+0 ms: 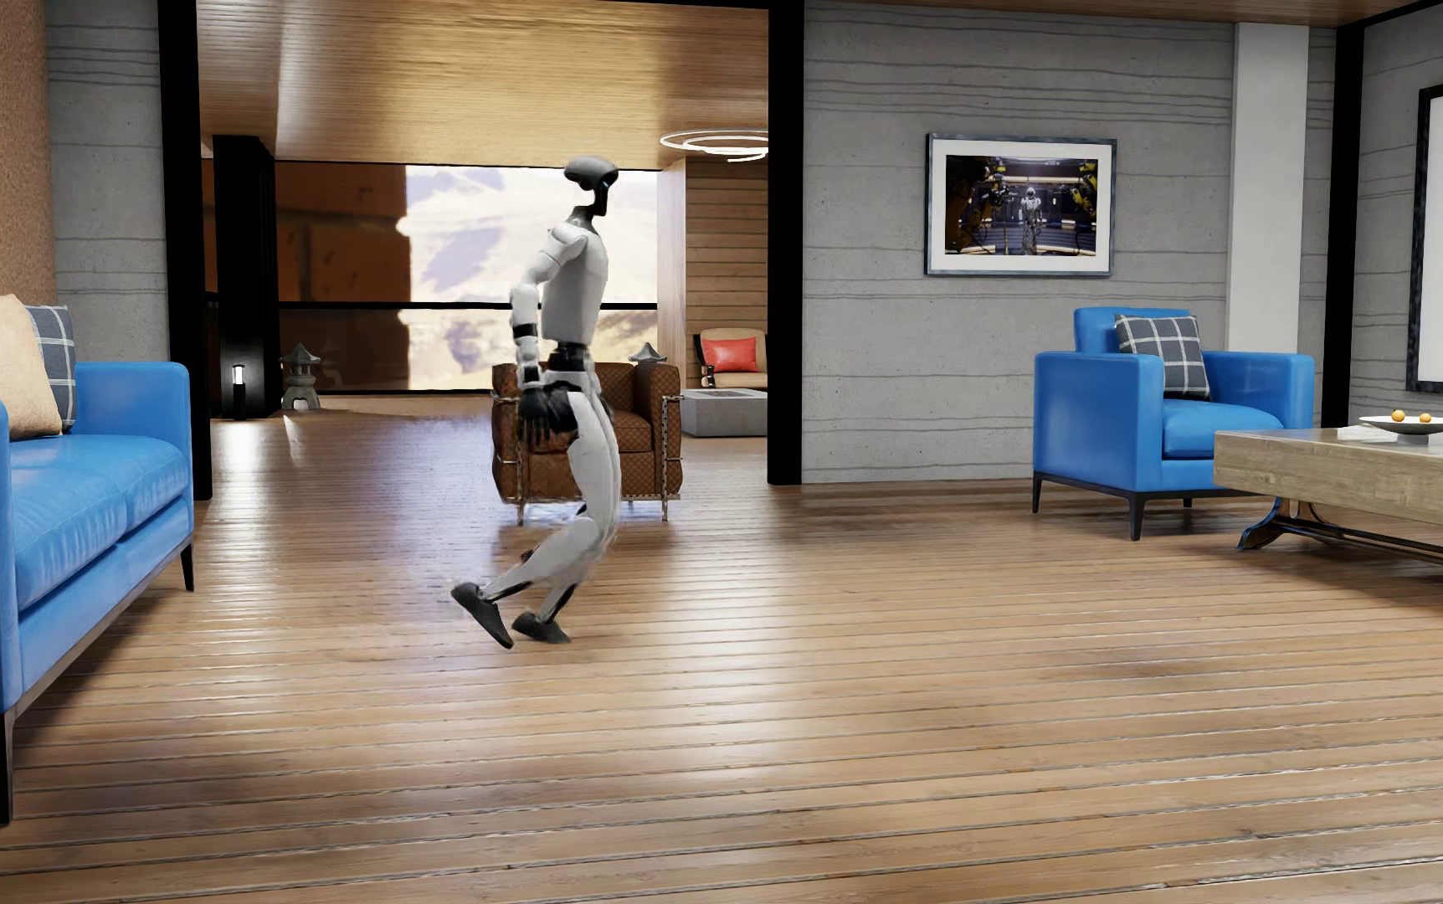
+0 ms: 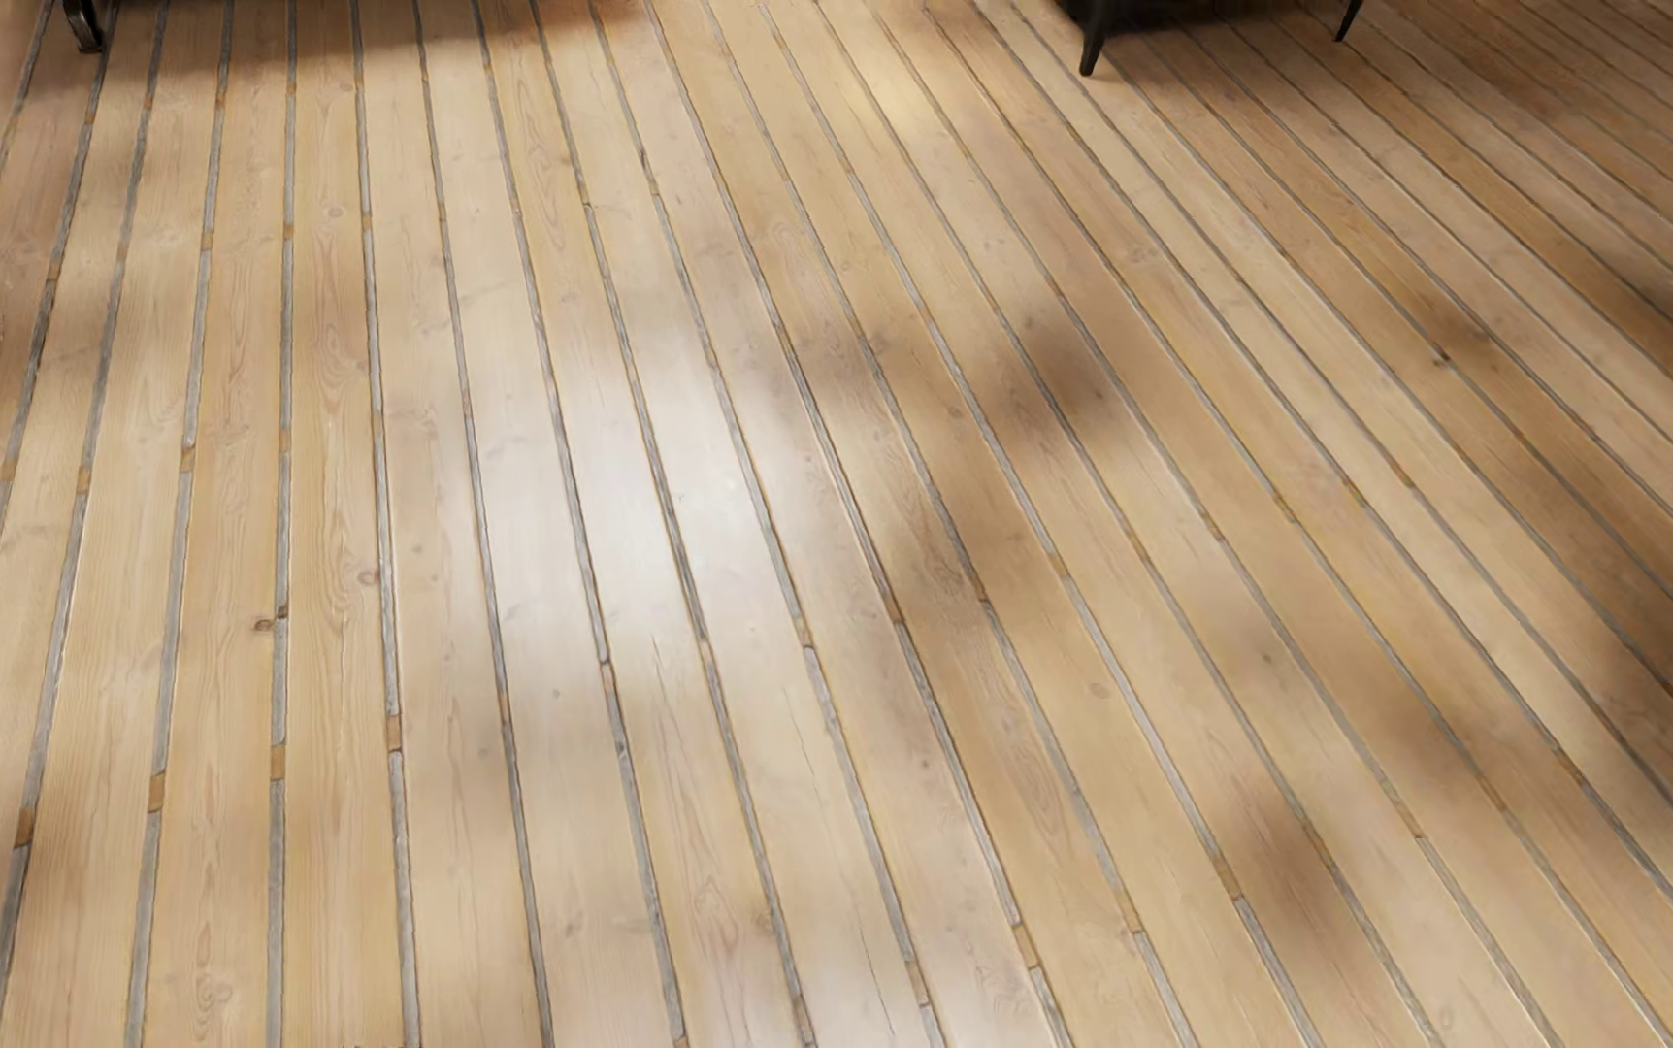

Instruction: Walk to the coffeetable

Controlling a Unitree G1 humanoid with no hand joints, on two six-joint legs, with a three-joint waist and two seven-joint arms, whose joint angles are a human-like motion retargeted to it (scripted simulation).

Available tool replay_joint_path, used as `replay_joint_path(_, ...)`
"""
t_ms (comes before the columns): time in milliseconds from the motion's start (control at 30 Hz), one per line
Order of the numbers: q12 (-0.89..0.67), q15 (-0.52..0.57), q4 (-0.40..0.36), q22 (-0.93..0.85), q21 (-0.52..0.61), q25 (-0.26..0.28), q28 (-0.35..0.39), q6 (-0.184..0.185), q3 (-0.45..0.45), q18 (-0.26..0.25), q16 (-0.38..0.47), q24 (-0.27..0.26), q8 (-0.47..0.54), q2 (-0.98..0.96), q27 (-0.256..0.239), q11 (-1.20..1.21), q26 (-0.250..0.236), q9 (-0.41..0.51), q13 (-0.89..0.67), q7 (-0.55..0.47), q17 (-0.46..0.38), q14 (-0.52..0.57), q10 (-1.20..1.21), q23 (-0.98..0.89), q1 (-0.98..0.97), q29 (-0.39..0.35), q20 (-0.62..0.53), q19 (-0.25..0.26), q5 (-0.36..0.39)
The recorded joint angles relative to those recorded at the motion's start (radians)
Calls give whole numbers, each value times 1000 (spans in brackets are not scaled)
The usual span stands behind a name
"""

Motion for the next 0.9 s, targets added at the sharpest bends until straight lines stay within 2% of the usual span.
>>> replay_joint_path(33,-20,-3,-42,-72,40,0,0,-8,-35,0,23,0,0,-73,0,-42,0,10,23,0,0,-89,-115,12,132,0,16,0,39)
replay_joint_path(67,-48,1,-47,-104,58,0,0,3,-82,0,29,0,0,-162,0,-114,0,6,46,0,-6,-157,-191,21,230,0,34,0,82)
replay_joint_path(100,-71,18,-39,-149,70,0,0,7,-144,0,42,0,0,-239,0,-191,0,-1,64,0,-7,-224,-253,38,319,0,43,0,91)
replay_joint_path(167,-128,81,-15,-249,95,0,0,26,-243,0,67,0,0,-385,0,-369,0,-5,75,0,-19,-319,-329,80,463,0,61,0,79)
replay_joint_path(233,-192,111,10,-303,103,0,0,38,-298,0,89,0,0,-455,0,-595,0,2,72,0,-44,-390,-342,123,611,0,24,0,63)
replay_joint_path(267,-212,92,35,-309,107,0,0,34,-338,0,98,0,0,-475,0,-649,0,-7,69,0,-53,-374,-348,135,661,0,-3,0,45)
replay_joint_path(300,-220,47,76,-286,116,0,0,43,-377,0,97,0,0,-493,0,-619,0,-14,56,0,-59,-310,-340,162,689,0,-33,0,40)
replay_joint_path(333,-211,36,110,-245,120,0,0,64,-406,0,86,0,0,-484,0,-539,0,-14,47,0,-67,-198,-296,180,716,0,-60,0,56)
replay_joint_path(367,-192,75,135,-197,114,0,0,91,-415,0,60,0,0,-526,0,-438,0,-32,40,0,-70,-36,-192,202,681,0,-97,0,65)
replay_joint_path(400,-181,49,173,-116,155,0,0,117,-398,0,31,0,0,-529,0,-290,0,-27,12,0,-67,145,-38,246,626,0,-147,0,76)
replay_joint_path(433,-141,-19,175,-126,116,0,0,93,-349,0,56,0,0,-420,0,-232,0,37,-15,0,-39,340,179,236,590,0,-182,0,129)
replay_joint_path(467,-133,-75,185,-75,126,0,0,88,-283,0,42,0,0,-356,0,-230,0,27,-43,0,-17,350,416,224,461,0,-223,0,158)
replay_joint_path(533,-42,-83,152,-30,101,0,0,57,-115,0,22,0,0,-131,0,-343,0,29,-82,0,5,207,665,104,248,0,-271,0,199)
replay_joint_path(567,2,-68,114,13,60,0,0,33,-48,0,3,0,0,-20,0,-426,0,17,-101,0,18,186,669,21,107,0,-252,0,188)
replay_joint_path(600,76,-47,102,30,25,0,0,22,29,0,-19,0,0,129,0,-529,0,18,-99,0,18,233,541,-80,22,0,-191,0,191)
replay_joint_path(633,100,-23,86,47,25,0,0,16,104,0,9,0,0,245,0,-610,0,17,-132,0,6,327,338,-154,-49,0,-297,0,181)
replay_joint_path(667,135,-19,77,49,-18,0,0,11,160,0,19,0,0,343,0,-662,0,20,-172,0,-2,395,137,-223,-122,0,-330,0,163)
replay_joint_path(700,169,-43,79,53,-52,0,0,8,220,0,28,0,0,437,0,-718,0,19,-212,0,-20,332,-69,-288,-162,0,-343,0,150)
replay_joint_path(733,201,-85,79,52,-70,0,0,5,261,0,40,0,0,518,0,-749,0,6,-261,0,-37,78,-235,-335,-204,0,-351,0,142)
replay_joint_path(767,226,-120,91,42,-77,0,0,-7,300,0,58,0,0,585,0,-758,0,1,-307,0,-55,-204,-239,-371,-258,0,-374,0,121)
replay_joint_path(800,242,-125,117,69,-144,0,0,-11,367,0,60,0,0,638,0,-759,0,1,-328,0,-62,-297,-223,-390,-294,0,-373,0,88)
replay_joint_path(833,250,-65,128,95,-159,0,0,-13,430,0,58,0,0,675,0,-725,0,12,-339,0,-69,-168,-233,-384,-327,0,-377,0,37)
replay_joint_path(867,264,87,135,122,-169,0,0,-8,459,0,45,0,0,698,0,-684,0,1,-319,0,-70,123,-155,-364,-359,0,-359,0,17)
replay_joint_path(900,271,329,79,156,-156,0,0,-59,432,0,32,0,0,639,0,-549,0,-24,-302,0,-47,361,-72,-322,-403,0,-356,0,-46)
